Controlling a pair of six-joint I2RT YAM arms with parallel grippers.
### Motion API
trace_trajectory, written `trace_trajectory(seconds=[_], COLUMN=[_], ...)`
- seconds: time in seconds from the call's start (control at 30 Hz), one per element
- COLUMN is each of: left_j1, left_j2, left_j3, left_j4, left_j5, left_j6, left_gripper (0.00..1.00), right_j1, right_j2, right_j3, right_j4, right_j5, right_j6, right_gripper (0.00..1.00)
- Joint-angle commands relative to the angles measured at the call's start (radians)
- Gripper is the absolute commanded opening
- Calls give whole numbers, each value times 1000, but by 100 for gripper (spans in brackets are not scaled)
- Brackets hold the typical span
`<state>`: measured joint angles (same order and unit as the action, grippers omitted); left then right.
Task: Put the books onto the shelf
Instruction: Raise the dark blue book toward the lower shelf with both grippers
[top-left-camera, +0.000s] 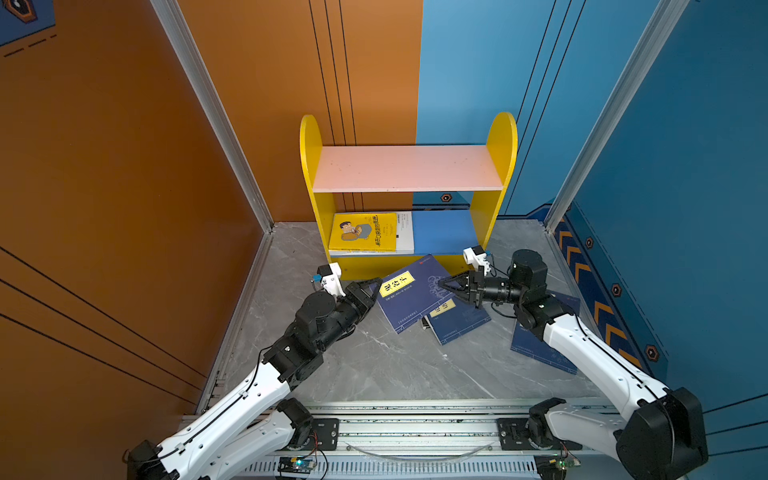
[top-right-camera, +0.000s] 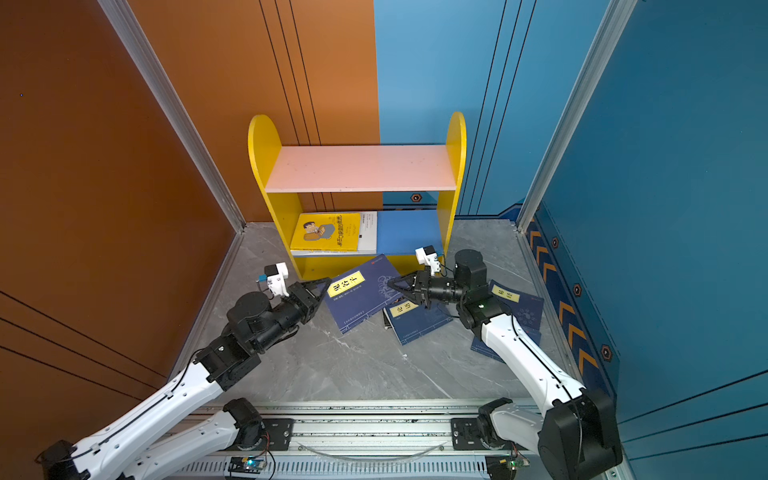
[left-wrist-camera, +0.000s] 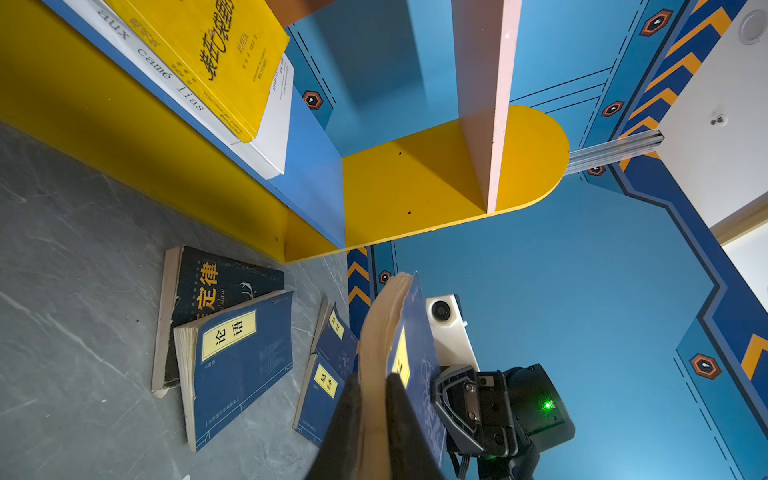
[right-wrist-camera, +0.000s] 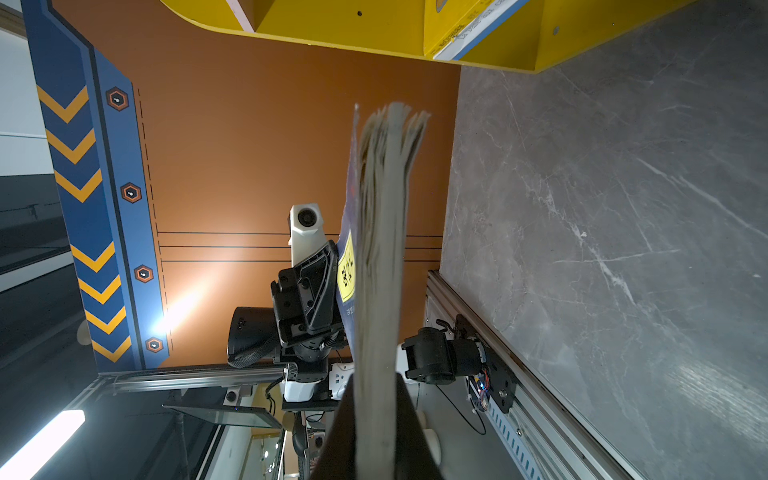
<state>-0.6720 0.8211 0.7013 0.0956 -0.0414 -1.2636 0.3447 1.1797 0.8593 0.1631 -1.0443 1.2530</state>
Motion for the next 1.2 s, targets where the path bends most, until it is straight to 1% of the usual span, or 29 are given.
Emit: trace_trajectory(seconds=[0.0,0.13,0.3,0.5,0.6,0.73,0.8,1.17], left_j1=[-10,-24,-40,-61,-82,-99,-108,-172], left_j2=[-3,1,18,71,107,146,161,207], left_j3=[38,60,110,154,170,175,180,186], left_j4=[-46,-113,-258,-361,-372,-370,-365,-330], left_j5=[-20,-49,-101,-123,-126,-132,-138,-151], left_j6=[45,78,139,203,235,247,250,271], left_gripper=[6,5,3,2,2,1,0,0], right_j1=[5,5,2,-8,-10,-10,-8,-4], right_j2=[-17,-13,-7,-2,-1,-14,-23,-17], right_j3=[33,40,49,57,54,54,57,43], right_j4=[-2,1,-6,-2,65,138,141,172], right_j5=[-16,-20,-22,-20,-19,-13,-6,33], right_j6=[-11,0,11,30,85,146,149,170], right_gripper=[12,12,12,12,12,12,12,12])
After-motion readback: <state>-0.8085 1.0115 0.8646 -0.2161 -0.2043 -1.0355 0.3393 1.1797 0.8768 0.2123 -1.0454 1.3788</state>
